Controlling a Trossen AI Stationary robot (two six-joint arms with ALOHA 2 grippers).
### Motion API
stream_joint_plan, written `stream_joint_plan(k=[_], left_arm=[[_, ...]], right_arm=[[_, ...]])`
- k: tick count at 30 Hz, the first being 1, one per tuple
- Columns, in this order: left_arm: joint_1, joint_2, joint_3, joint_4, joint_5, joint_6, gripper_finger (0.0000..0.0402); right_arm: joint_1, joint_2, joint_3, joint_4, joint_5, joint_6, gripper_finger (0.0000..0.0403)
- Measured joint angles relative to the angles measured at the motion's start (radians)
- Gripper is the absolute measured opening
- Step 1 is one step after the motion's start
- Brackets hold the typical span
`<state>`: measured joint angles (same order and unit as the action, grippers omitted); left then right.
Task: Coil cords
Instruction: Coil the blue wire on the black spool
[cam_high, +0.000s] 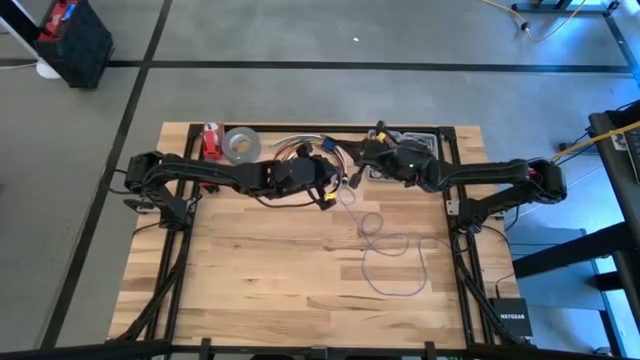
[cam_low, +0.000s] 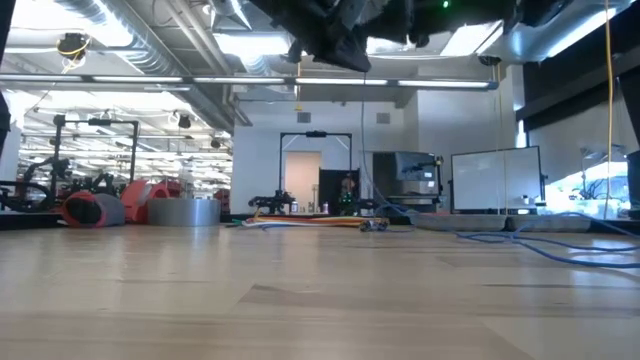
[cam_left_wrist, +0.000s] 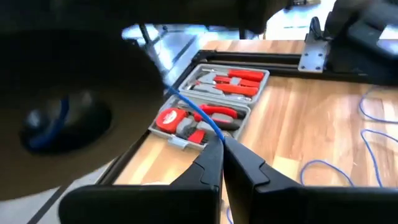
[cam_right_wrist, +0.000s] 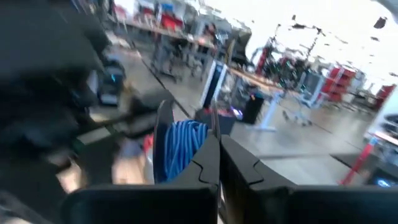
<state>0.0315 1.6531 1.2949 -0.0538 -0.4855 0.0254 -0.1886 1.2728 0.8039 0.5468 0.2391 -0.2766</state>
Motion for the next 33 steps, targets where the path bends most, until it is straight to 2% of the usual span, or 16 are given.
stream_joint_plan(k=[6,13,19,29,33], left_arm=[[0.002,-0.005,0.005,0.016,-0.003,0.0,0.0],[0.011,-0.005,-0.014,0.036,0.009,0.003,0.0],[0.02,0.019,-0.034,0.013,0.016,0.006,0.0],[0.038,0.026,-0.029,0.006,0.008,0.002,0.0],[0.034,0.044,-0.029,0.0,0.062,-0.049,0.0008]], right_arm=[[0.0,-0.072,-0.004,0.032,-0.045,0.011,0.0003],[0.0,-0.172,-0.004,0.017,-0.052,0.01,0.0003],[-0.002,-0.254,0.009,0.091,-0.05,0.01,0.0003],[-0.002,-0.299,0.038,-0.031,-0.067,0.005,0.0003],[-0.002,-0.301,0.036,-0.08,-0.067,0.001,0.0003]])
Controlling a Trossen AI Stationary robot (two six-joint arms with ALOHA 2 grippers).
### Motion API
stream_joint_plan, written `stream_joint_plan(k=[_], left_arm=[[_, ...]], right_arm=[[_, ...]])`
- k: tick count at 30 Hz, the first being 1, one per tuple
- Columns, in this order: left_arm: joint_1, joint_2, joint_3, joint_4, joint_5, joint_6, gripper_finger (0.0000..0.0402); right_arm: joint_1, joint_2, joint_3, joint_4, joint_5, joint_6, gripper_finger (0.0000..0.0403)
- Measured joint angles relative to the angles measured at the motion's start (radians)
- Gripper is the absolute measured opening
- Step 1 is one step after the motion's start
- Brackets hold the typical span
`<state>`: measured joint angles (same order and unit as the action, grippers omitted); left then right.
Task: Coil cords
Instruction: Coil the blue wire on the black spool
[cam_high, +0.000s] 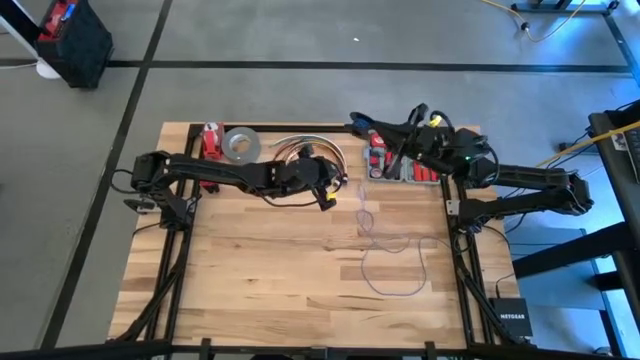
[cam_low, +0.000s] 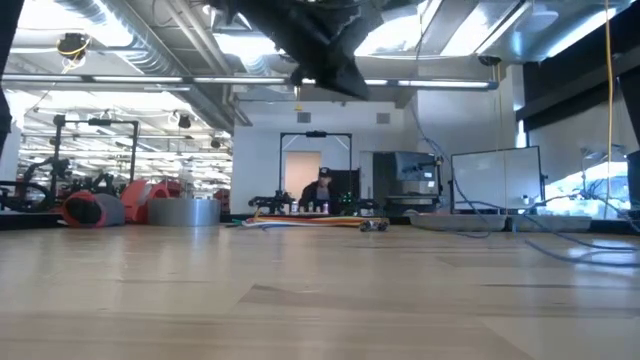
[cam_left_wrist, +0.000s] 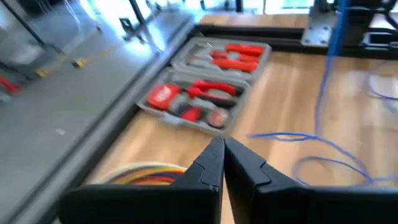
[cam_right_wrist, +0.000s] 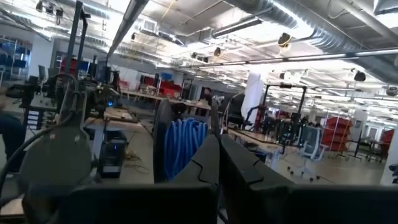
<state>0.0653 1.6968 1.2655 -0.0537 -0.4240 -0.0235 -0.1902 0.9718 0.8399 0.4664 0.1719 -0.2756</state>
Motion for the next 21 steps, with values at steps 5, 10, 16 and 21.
stream_joint_plan(k=[5,10,16,21], left_arm=[[0.01,0.028,0.0,0.03,0.043,0.005,0.0059],[0.029,0.037,-0.001,0.133,0.253,0.032,0.0115],[0.027,0.037,0.0,0.274,0.336,0.083,0.015],[0.033,0.035,-0.02,0.3,0.314,0.087,0.0155]], right_arm=[[0.0,0.003,0.0,-0.033,0.0,-0.017,0.0003],[0.0,0.007,0.0,-0.043,0.001,-0.018,0.0003],[0.0,0.007,0.0,-0.075,0.001,-0.021,0.0003],[0.0,0.007,-0.006,-0.088,-0.012,-0.015,0.0003]])
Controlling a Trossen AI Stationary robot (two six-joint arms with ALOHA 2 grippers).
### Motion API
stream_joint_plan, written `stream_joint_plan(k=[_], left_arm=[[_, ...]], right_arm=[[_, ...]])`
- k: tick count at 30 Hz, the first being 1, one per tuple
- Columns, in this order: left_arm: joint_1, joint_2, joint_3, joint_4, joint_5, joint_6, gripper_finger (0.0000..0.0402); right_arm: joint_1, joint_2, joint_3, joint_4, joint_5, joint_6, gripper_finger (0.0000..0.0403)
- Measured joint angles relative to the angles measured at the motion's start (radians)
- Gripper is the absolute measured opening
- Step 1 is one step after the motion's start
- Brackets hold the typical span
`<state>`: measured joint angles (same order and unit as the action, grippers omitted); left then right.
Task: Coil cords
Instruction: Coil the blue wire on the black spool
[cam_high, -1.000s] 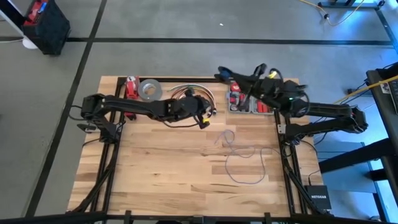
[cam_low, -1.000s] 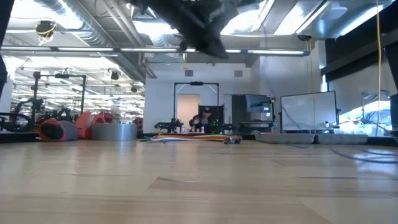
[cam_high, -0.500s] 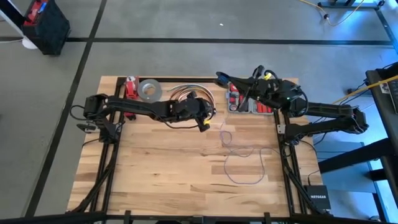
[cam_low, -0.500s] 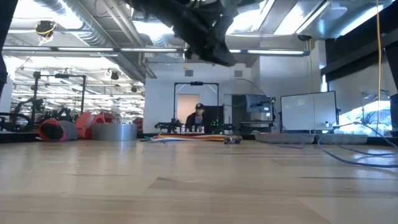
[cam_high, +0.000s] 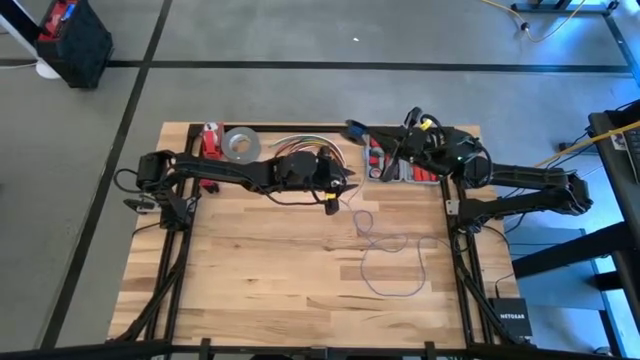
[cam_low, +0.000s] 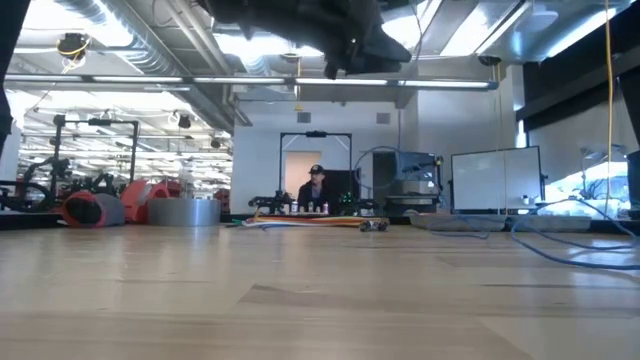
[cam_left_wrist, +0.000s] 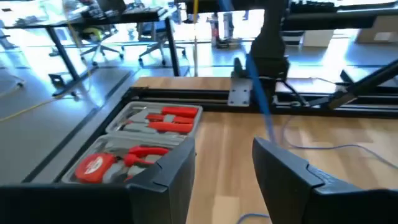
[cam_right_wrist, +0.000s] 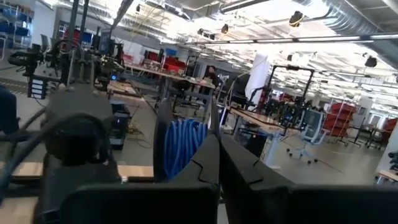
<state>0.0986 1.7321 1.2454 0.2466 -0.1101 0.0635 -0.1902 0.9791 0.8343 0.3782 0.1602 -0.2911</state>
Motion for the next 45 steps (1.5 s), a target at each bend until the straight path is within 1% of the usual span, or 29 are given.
stream_joint_plan(k=[2,4,6,10,17,21,26,28,33,34,37,40,45], left_arm=[[0.011,0.0,-0.032,0.055,-0.004,-0.005,0.0155],[0.027,0.0,-0.063,0.085,-0.003,-0.02,0.0155],[0.045,0.0,-0.078,0.078,-0.004,-0.032,0.0155],[0.061,0.0,-0.08,0.069,-0.008,-0.049,0.0155],[0.025,-0.008,-0.08,0.069,-0.003,0.002,0.0155],[0.009,-0.009,-0.08,0.071,-0.004,0.023,0.0155],[0.005,-0.009,-0.08,0.083,-0.004,0.023,0.0155],[0.007,-0.009,-0.08,0.079,-0.004,0.018,0.0155],[0.006,-0.002,-0.08,0.105,-0.003,0.004,0.0155],[0.006,0.0,-0.08,0.109,0.006,-0.001,0.0155],[0.005,0.004,-0.08,0.125,0.077,-0.024,0.0155],[0.005,0.024,-0.079,0.21,0.125,-0.051,0.0155],[0.005,0.08,-0.079,0.35,0.131,-0.087,0.0155]], right_arm=[[0.0,0.0,-0.026,0.055,-0.023,0.021,0.0003],[0.0,-0.005,-0.057,0.115,-0.018,0.02,0.0003],[-0.004,-0.017,-0.091,0.161,-0.017,0.016,0.0003],[-0.013,-0.02,-0.173,0.229,-0.065,0.028,0.0003],[-0.013,-0.03,-0.359,0.398,-0.075,0.027,0.0003],[-0.013,-0.033,-0.425,0.456,-0.097,0.03,0.0003],[-0.013,-0.049,-0.417,0.527,-0.113,0.031,0.0003],[-0.013,-0.067,-0.4,0.553,-0.142,0.032,0.0003],[-0.012,-0.08,-0.378,0.552,-0.181,0.035,0.0003],[-0.012,-0.081,-0.378,0.542,-0.187,0.041,0.0003],[-0.012,-0.075,-0.378,0.477,-0.207,0.051,0.0003],[-0.012,-0.063,-0.378,0.45,-0.206,0.051,0.0003],[-0.012,-0.051,-0.378,0.458,-0.206,0.051,0.0003]])
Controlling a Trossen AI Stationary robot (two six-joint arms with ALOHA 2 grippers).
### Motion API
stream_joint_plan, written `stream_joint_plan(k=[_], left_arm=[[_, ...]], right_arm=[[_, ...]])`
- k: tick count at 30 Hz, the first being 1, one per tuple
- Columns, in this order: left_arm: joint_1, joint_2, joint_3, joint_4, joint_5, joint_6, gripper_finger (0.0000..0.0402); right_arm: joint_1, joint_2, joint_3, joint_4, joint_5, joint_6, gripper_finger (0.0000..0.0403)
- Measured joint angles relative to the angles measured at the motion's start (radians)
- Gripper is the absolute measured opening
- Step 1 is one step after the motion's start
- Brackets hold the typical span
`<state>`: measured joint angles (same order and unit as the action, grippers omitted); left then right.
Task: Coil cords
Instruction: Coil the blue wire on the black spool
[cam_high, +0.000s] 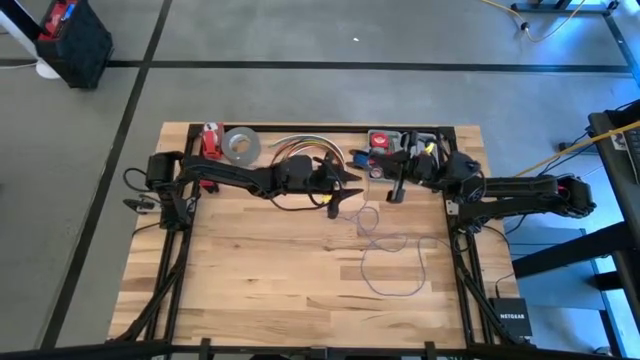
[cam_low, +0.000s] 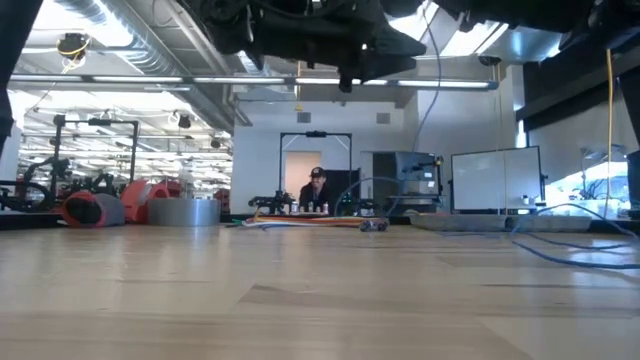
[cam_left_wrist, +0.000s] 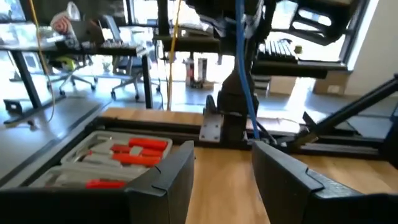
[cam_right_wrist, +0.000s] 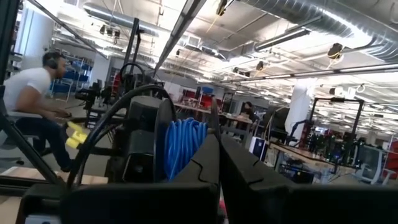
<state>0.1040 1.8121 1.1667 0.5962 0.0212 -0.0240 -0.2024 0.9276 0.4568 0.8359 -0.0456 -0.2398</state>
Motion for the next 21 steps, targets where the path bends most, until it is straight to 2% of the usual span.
stream_joint_plan(k=[16,21], left_arm=[[-0.013,0.023,0.023,0.029,0.03,0.002,0.0155],[-0.012,0.061,0.044,0.042,0.121,0.003,0.0155]], right_arm=[[0.0,0.0,0.0,-0.001,0.0,0.0,0.0003],[0.0,0.0,0.0,0.0,0.0,0.0,0.0003]])
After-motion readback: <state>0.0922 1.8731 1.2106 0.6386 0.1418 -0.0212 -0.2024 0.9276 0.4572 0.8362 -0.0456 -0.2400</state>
